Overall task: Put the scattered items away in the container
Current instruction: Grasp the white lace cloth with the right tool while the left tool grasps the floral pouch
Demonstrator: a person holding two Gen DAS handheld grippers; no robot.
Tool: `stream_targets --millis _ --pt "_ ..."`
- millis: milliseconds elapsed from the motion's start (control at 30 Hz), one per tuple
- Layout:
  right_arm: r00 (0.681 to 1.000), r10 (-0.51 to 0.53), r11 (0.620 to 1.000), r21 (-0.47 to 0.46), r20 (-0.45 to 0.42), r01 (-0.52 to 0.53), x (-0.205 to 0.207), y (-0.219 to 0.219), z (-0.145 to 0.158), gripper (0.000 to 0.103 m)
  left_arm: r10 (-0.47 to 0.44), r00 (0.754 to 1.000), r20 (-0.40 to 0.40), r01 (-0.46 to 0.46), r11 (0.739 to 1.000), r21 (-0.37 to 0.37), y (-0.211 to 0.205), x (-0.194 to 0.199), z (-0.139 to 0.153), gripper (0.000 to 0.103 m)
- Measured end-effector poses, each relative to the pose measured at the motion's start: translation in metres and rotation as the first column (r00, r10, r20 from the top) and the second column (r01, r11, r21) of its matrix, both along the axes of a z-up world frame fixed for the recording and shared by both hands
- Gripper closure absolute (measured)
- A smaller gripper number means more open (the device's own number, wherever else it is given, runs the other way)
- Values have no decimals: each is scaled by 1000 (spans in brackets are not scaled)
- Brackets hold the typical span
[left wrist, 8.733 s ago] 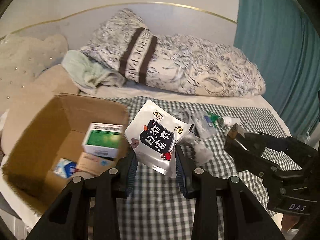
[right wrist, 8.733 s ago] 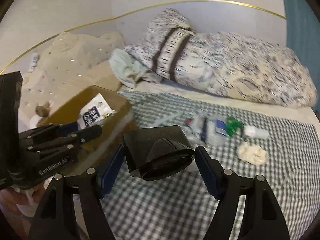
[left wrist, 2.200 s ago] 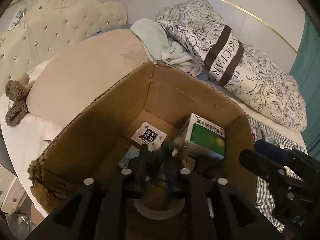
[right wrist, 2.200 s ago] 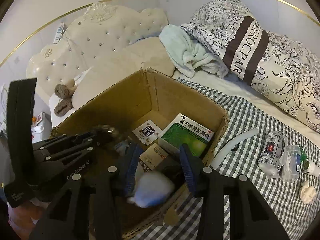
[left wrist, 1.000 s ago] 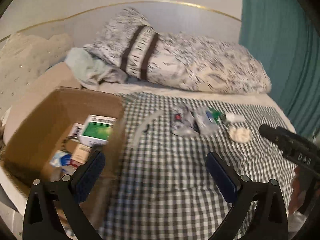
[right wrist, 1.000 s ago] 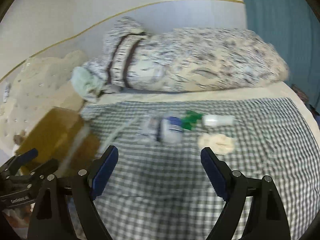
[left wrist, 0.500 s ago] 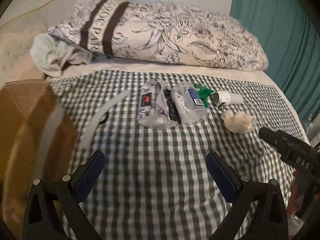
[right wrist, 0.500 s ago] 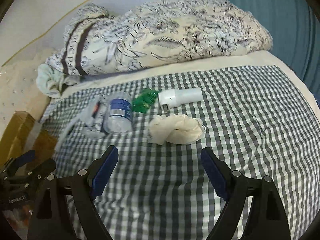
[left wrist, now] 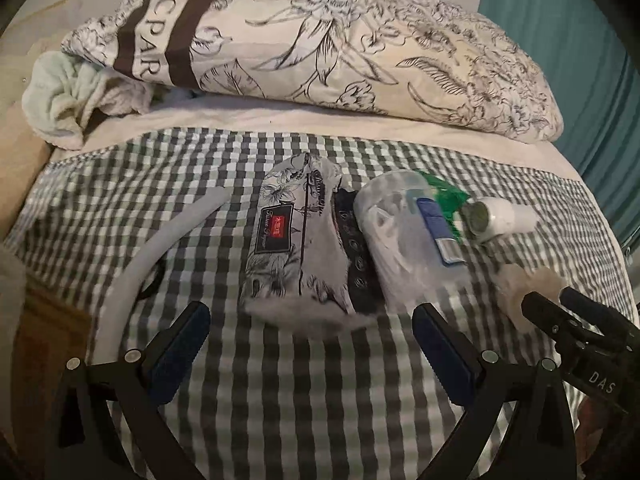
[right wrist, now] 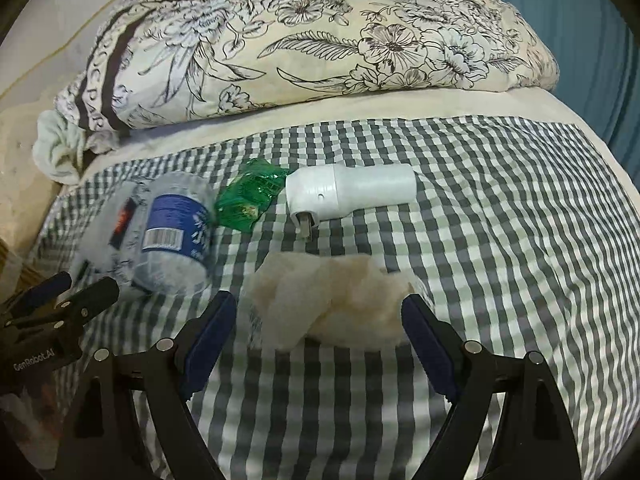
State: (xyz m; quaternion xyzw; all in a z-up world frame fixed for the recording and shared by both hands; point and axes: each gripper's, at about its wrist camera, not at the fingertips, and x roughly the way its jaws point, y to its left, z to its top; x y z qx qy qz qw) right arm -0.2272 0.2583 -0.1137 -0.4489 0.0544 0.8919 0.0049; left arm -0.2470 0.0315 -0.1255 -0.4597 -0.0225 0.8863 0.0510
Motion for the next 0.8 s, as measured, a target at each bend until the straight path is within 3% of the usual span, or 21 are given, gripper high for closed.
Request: stream_targets --millis 200,433,500,533,567,600,667,700,800 --pt "1000 -5 999 37 21 4 -21 -6 -17 18 -20 1000 21 21 998 -55 1 -21 -28 0" --pt "999 -20 998 60 38 18 -30 -6 -32 18 -35 999 39 37 997 -64 5 -43 -48 0" --pt "999 -21 998 68 37 18 -31 -6 -33 19 -38 999 38 40 997 -60 4 -46 -49 4" --pt "999 -29 996 80 36 26 -31 -5 -32 28 -43 999 31 44 998 -53 4 -46 -48 15" --pt "999 -37 994 100 34 34 -31 -5 -32 45 -47 999 20 48 997 -53 3 -44 -47 28" --pt "998 -47 992 122 32 43 -31 -4 -32 62 -57 998 13 58 997 -54 3 -42 -45 35" --pt "998 -50 991 129 29 46 -30 0 -29 76 -74 997 8 74 996 -54 2 -38 -41 59" --pt "998 -48 991 124 29 44 -29 2 -28 84 -78 997 8 78 995 -55 2 -35 -39 61" --pt "999 -42 994 98 22 40 -20 6 -21 85 -77 997 -12 76 996 -56 -2 -20 -31 70"
